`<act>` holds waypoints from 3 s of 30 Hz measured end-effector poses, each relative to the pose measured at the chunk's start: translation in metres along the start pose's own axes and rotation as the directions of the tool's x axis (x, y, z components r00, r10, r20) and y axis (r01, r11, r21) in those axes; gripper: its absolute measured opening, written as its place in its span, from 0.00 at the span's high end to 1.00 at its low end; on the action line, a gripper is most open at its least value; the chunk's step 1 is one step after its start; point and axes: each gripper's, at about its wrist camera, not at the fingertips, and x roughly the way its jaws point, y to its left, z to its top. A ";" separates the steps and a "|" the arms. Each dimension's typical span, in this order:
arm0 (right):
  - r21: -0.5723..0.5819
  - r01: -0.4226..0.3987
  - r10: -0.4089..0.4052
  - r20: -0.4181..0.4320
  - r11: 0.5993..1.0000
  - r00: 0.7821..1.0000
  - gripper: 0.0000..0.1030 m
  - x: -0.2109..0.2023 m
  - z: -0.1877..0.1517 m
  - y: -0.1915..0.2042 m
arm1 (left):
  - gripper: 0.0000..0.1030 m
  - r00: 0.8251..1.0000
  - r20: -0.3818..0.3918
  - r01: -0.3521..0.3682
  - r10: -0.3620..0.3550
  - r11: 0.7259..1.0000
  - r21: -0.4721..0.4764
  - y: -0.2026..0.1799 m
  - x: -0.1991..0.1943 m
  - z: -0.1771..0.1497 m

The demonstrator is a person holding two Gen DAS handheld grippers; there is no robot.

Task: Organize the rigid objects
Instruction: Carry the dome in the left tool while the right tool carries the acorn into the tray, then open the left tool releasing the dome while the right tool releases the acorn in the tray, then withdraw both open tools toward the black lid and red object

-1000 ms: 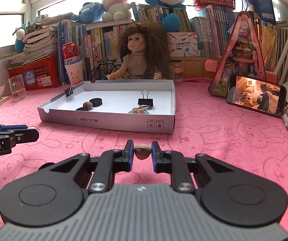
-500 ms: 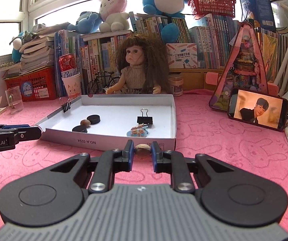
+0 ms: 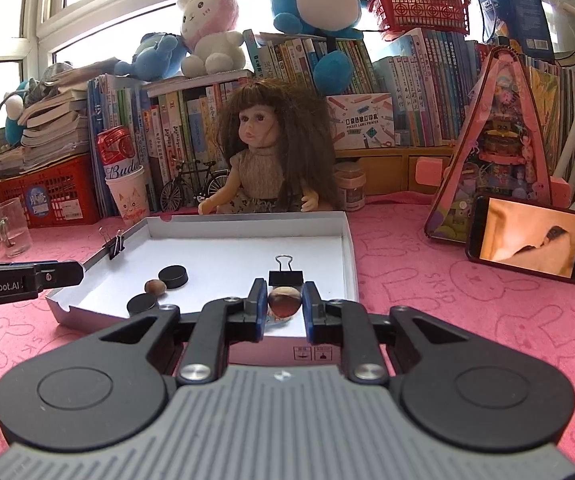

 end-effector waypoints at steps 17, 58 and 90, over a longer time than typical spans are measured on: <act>0.048 0.041 -0.036 -0.104 0.998 0.994 0.78 0.039 0.000 -0.006 | 0.76 0.993 -0.103 -0.054 0.050 0.998 -0.037 0.015 0.052 0.000; 0.061 0.023 -0.018 -0.083 0.998 0.996 0.37 0.036 0.003 -0.001 | 0.45 0.996 -0.075 -0.042 0.044 0.999 0.033 0.000 0.027 0.003; -0.088 -0.138 0.138 -0.008 0.986 0.990 0.17 -0.047 -0.042 0.005 | 0.32 0.970 -0.100 0.236 -0.223 0.959 0.154 -0.029 -0.080 -0.068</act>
